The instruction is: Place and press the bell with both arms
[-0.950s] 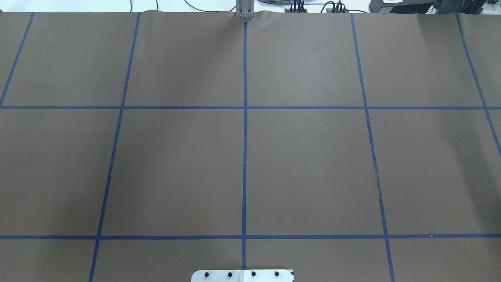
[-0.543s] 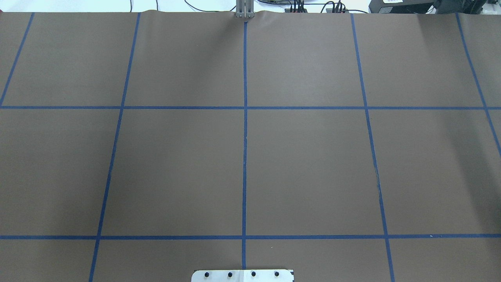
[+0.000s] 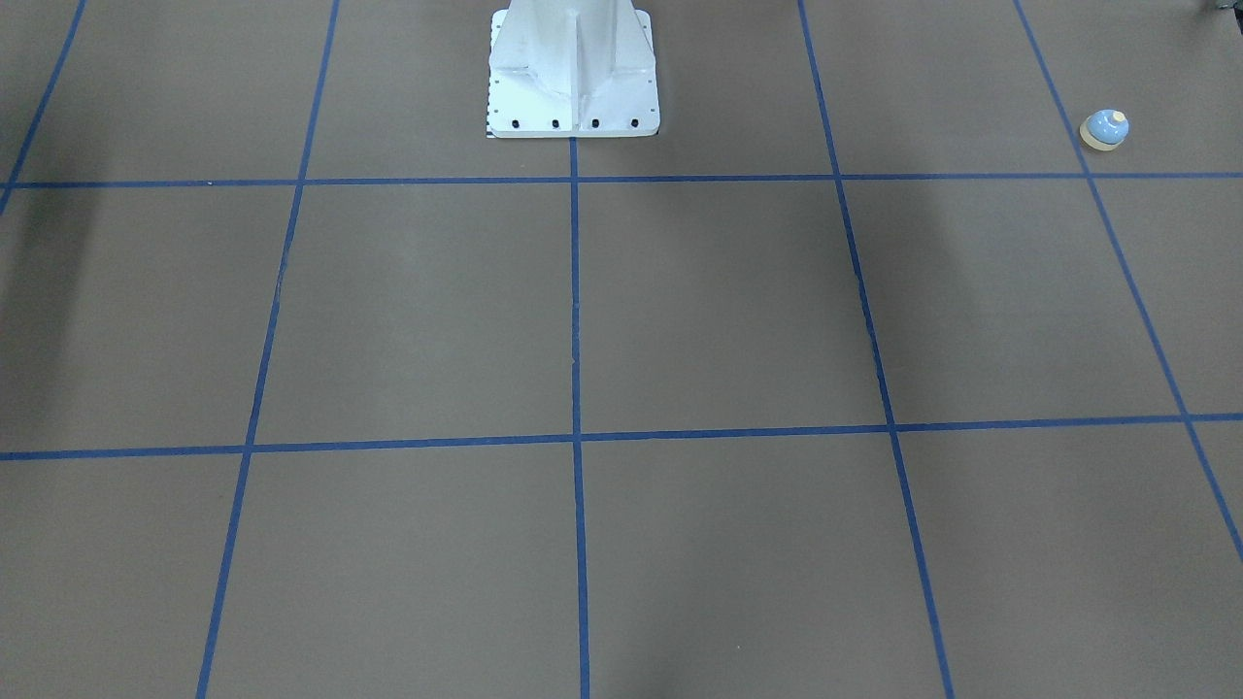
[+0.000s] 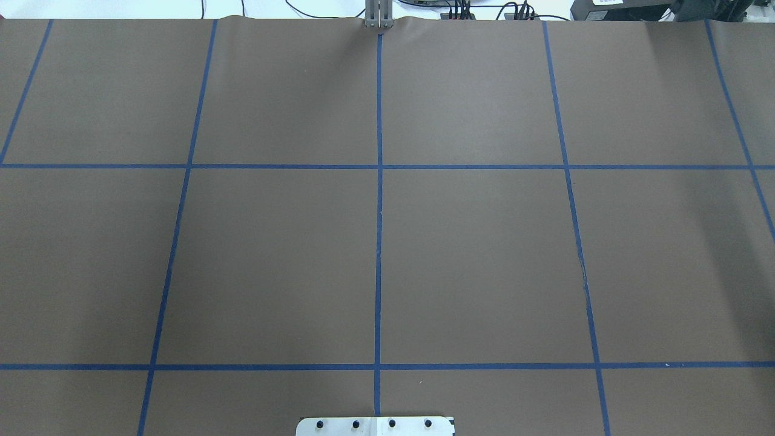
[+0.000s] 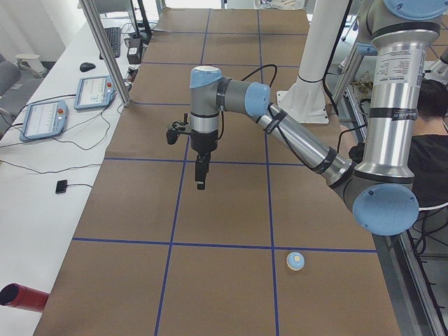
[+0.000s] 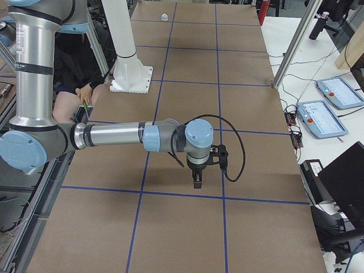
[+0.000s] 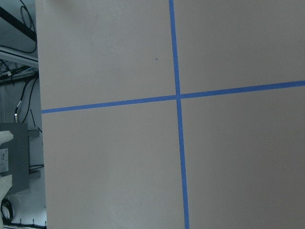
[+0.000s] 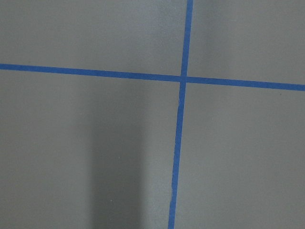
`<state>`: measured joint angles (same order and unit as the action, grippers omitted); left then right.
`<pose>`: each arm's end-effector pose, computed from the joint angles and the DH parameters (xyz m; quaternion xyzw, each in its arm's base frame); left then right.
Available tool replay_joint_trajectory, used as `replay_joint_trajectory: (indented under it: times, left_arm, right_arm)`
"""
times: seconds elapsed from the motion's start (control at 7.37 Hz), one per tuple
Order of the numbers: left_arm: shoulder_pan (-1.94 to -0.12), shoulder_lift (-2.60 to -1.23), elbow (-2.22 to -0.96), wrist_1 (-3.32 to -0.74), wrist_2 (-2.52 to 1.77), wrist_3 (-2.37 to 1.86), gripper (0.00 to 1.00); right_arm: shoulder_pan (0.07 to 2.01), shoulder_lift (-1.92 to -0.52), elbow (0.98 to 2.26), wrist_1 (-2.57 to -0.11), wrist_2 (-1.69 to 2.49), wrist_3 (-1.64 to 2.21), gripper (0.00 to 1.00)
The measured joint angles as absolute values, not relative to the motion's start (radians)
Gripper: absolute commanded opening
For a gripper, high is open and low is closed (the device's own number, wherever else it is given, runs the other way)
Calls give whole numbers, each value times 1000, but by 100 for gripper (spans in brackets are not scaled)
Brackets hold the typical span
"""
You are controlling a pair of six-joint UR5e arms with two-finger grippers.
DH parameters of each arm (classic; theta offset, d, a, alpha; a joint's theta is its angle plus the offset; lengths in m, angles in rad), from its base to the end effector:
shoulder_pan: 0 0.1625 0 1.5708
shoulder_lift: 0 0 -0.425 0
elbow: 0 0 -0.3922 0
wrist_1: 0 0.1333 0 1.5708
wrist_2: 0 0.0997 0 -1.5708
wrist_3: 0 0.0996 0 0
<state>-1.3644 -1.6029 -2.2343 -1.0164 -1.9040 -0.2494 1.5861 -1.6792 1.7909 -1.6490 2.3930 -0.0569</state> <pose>-0.0111 -0.4383 0.4151 0.0304 0.1769 -0.0095 0.9837 0.0671 -0.4447 0.6057 0.0298 -0.3987 -0.0258 0.9162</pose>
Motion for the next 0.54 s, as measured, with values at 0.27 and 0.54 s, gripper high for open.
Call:
replay_joint_trajectory:
  times: [0.27,0.54]
  left_arm:
    - [-1290,-1598,-2305,-954,-1860,-414,100]
    - [-1202,-1596,-2322,-940,-1821,-606,100]
  right_arm:
    - [1586,-1680,1798,-1649,2394,-57,100]
    - [1586,-1685,1817,-1650,2396,-57,100]
